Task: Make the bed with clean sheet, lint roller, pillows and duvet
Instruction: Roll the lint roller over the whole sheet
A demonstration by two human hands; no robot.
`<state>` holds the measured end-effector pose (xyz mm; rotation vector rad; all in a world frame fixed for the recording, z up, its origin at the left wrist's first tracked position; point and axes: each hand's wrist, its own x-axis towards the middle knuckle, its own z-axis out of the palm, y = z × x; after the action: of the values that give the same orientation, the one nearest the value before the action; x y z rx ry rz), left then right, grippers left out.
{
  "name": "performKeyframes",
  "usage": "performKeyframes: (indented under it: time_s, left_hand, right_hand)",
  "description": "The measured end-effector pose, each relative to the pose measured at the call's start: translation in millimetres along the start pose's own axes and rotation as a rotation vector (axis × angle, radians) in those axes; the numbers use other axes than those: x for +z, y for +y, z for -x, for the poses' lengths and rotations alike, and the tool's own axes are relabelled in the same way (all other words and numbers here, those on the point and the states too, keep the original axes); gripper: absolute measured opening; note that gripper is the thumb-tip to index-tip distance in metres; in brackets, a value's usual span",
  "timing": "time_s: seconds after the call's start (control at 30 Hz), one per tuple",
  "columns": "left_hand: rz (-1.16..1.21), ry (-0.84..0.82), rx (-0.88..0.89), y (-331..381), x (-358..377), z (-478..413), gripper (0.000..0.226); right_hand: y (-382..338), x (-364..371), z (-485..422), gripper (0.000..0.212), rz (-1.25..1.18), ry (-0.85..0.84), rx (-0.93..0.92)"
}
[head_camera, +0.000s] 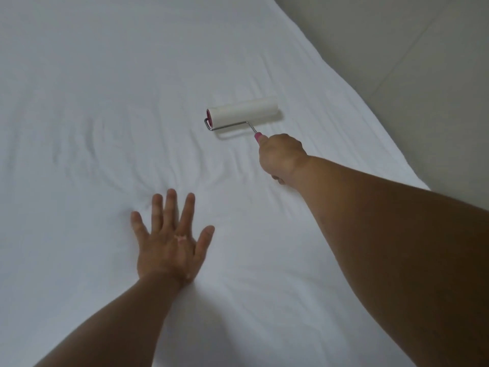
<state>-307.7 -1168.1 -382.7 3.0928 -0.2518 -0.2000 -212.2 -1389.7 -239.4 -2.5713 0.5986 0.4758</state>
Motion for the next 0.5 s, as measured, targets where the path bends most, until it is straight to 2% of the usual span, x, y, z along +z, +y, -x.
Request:
performKeyframes:
  time_s: [0.13,0.23,0.5]
  left_hand:
    - [0.040,0.001,0.007,-1,4,0,0.077]
    - [0.043,-0.004,0.015,-1,8,0,0.076]
    - [0.043,-0.009,0.009,-1,7,-1,0.076]
  right_hand:
    - [-20,5,-25,0.069,0.150,-0.013,-0.048]
    - [-18,10,-34,0.069,0.311,-0.059,-0.100]
    - [10,25,-3,0.069,0.401,-0.133,-0.090]
